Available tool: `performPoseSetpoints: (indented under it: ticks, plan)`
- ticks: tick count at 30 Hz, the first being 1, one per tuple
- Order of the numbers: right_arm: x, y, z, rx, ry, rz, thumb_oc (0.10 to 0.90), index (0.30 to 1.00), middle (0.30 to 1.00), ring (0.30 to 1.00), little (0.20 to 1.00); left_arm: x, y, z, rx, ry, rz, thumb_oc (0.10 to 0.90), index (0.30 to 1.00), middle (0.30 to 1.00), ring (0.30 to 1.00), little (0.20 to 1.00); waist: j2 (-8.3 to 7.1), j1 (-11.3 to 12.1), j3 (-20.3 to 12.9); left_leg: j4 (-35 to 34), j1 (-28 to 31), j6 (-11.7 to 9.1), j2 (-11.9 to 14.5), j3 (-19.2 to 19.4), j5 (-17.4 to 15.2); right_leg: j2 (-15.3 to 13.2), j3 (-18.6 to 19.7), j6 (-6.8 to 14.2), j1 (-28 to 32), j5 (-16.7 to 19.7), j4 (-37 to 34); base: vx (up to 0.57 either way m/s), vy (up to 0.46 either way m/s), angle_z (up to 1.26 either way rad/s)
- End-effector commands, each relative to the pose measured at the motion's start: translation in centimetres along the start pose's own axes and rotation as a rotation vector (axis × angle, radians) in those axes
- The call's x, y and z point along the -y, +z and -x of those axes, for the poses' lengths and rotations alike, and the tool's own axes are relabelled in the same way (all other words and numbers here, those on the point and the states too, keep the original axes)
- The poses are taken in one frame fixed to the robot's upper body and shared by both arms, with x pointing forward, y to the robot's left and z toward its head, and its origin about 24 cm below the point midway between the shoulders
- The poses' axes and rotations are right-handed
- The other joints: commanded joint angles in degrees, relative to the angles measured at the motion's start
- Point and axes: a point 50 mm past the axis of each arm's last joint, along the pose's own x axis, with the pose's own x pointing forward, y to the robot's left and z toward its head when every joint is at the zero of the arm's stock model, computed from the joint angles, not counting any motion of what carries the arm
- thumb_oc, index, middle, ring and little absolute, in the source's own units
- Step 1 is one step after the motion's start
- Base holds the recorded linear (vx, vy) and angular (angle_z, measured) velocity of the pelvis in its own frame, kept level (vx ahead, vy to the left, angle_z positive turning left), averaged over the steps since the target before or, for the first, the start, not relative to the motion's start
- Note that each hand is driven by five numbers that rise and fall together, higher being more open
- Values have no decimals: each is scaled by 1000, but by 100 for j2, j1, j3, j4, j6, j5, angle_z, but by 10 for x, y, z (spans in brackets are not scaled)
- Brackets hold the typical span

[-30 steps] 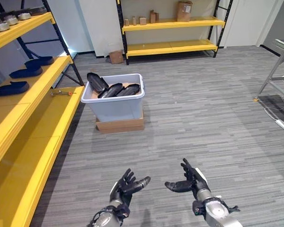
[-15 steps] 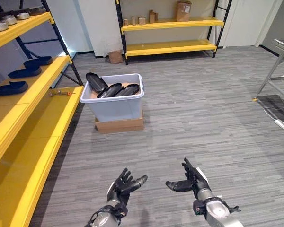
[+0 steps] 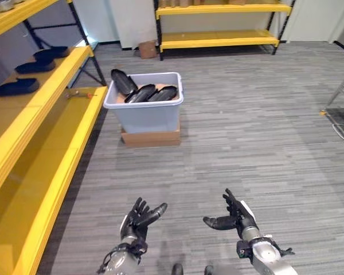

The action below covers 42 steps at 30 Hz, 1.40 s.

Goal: Move parts from the plastic box to the shelf.

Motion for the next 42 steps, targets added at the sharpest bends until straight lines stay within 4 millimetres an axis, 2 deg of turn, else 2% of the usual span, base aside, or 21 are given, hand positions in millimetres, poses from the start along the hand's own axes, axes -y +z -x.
performPoseSetpoints:
  ticks: [1,2,3,5,7,9,13,18,20,22,23,24,27,29,31,32,33,34,35,37,42]
  plan:
    - [-3,50,-6,266,-13,-51,900,1000,1000,1000,1000,20,38,-3,196,-112,-33,900,1000,1000,1000,1000,-55,-160,-154,70,-26,-5,-100,-392,-59,177,220,-13,-316,1456,-1346,27,2,34]
    - [-3,50,-6,266,-13,-51,900,1000,1000,1000,1000,20,38,-3,196,-112,-33,900,1000,1000,1000,1000,-55,-161,-152,69,-24,-5,-99,-393,-59,177,220,-13,-312,1456,-1347,160,-4,25]
    - [-2,52,-7,277,-26,-52,900,1000,1000,1000,1000,25,42,-5,224,-122,-47,900,1000,1000,1000,1000,-104,-238,-25,118,181,-13,-199,-429,-246,-7,119,68,-426,1749,-2218,136,-7,32]
    - [-2,54,-8,283,-25,-47,900,1000,1000,1000,1000,24,45,-6,241,-107,-49,900,1000,1000,1000,1000,-132,-230,-16,90,285,-17,-213,-382,-314,-154,-128,119,-434,1874,-2619,164,-15,24]
    - [0,55,-10,284,-35,-16,900,1000,1000,1000,1000,22,47,-9,260,-74,-20,900,1000,1000,1000,1000,-165,-236,-41,52,510,-14,-229,-307,-458,-158,-439,154,-345,2005,-2950,261,-46,-5]
    - [1,51,-8,271,-34,-9,900,1000,1000,1000,1000,21,47,-8,268,-77,-24,900,1000,1000,1000,1000,-232,-244,-202,10,635,-36,-237,-323,-595,-101,-394,93,-67,2026,-3227,263,-67,-9]
    - [3,52,-10,270,-45,-14,900,1000,1000,1000,1000,24,49,-10,278,-75,-15,900,1000,1000,1000,1000,-205,-281,-317,-30,682,-64,-160,-361,-613,41,-208,47,-39,2087,-3130,173,-59,20]
    - [8,57,-10,293,-59,-15,900,1000,1000,1000,1000,33,47,-13,261,-112,-23,900,1000,1000,1000,1000,-107,-378,-409,189,798,-183,99,-473,-655,233,-219,-196,-45,1611,-2813,236,-81,-8]
    - [9,56,-9,296,-61,-20,900,1000,1000,1000,1000,37,46,-13,255,-127,-25,900,1000,1000,1000,1000,-119,-426,-409,572,715,-275,147,-442,-628,286,-187,-258,60,1511,-2807,208,-81,19]
    - [12,55,-7,298,-70,-28,900,1000,1000,1000,1000,39,45,-13,252,-140,-17,900,1000,1000,1000,1000,-133,-452,-415,1325,474,-487,170,-307,-378,331,-187,-341,291,1434,-2915,186,-60,13]
    - [12,55,-7,298,-70,-28,900,1000,1000,1000,1000,39,45,-13,252,-140,-17,900,1000,1000,1000,1000,-133,-453,-415,1327,472,-487,170,-308,-379,332,-187,-341,290,1434,-2915,162,-65,22]
    - [16,53,-5,294,-79,-30,900,1000,1000,1000,1000,41,45,-12,250,-156,-19,900,1000,1000,1000,1000,-217,-401,-328,2559,-99,-710,68,-189,109,314,-156,-428,540,1399,-3050,116,-61,19]
    - [22,53,-3,293,-87,-5,900,1000,1000,1000,1000,38,43,-9,247,-157,-32,900,1000,1000,1000,1000,-348,-193,-153,3807,-789,-766,-287,-222,382,250,-120,-506,806,1376,-3166,127,-62,18]
    - [24,52,-3,288,-100,-4,900,1000,1000,1000,1000,34,40,-9,234,-137,-24,900,1000,1000,1000,1000,-489,-196,-111,3574,-1275,-560,113,226,276,139,-150,-511,942,1338,-3201,88,-64,-23]
    - [24,51,-3,283,-106,-14,900,1000,1000,1000,1000,32,41,-8,232,-135,-23,900,1000,1000,1000,1000,-536,-135,-68,3463,-1386,-469,240,340,164,125,-109,-521,1039,1306,-3231,84,-17,13]
    - [24,51,-3,282,-106,-19,900,1000,1000,1000,1000,29,41,-7,232,-126,-29,900,1000,1000,1000,1000,-578,-80,-43,3066,-1399,-393,375,414,80,118,-86,-513,1129,1252,-3257,224,59,19]
    - [21,51,-3,285,-108,-20,900,1000,1000,1000,1000,25,39,-7,230,-107,-39,900,1000,1000,1000,1000,-608,-1,-61,1844,-1470,-388,645,325,136,116,-7,-454,1249,1158,-3310,267,116,-5]
    - [21,51,-4,283,-113,-23,900,1000,1000,1000,1000,24,39,-7,231,-99,-38,900,1000,1000,1000,1000,-591,23,-55,1238,-1399,-488,873,318,338,101,24,-423,1352,1089,-3362,206,103,-8]
    - [21,51,-4,283,-113,-22,900,1000,1000,1000,1000,24,39,-7,231,-98,-38,900,1000,1000,1000,1000,-602,34,-24,1173,-1326,-491,868,333,363,93,33,-425,1393,1085,-3368,135,100,-4]
    - [20,51,-4,282,-117,-25,900,1000,1000,1000,1000,23,38,-7,228,-82,-36,900,1000,1000,1000,1000,-491,24,-50,582,-1243,-698,1174,391,788,106,32,-401,1509,983,-3404,147,143,0]
    - [13,47,-2,269,-89,-35,900,1000,1000,1000,1000,16,37,-4,225,-63,-36,900,1000,1000,1000,1000,-323,83,-352,-134,-568,-671,963,400,626,-25,64,-227,1737,838,-3411,227,224,-25]
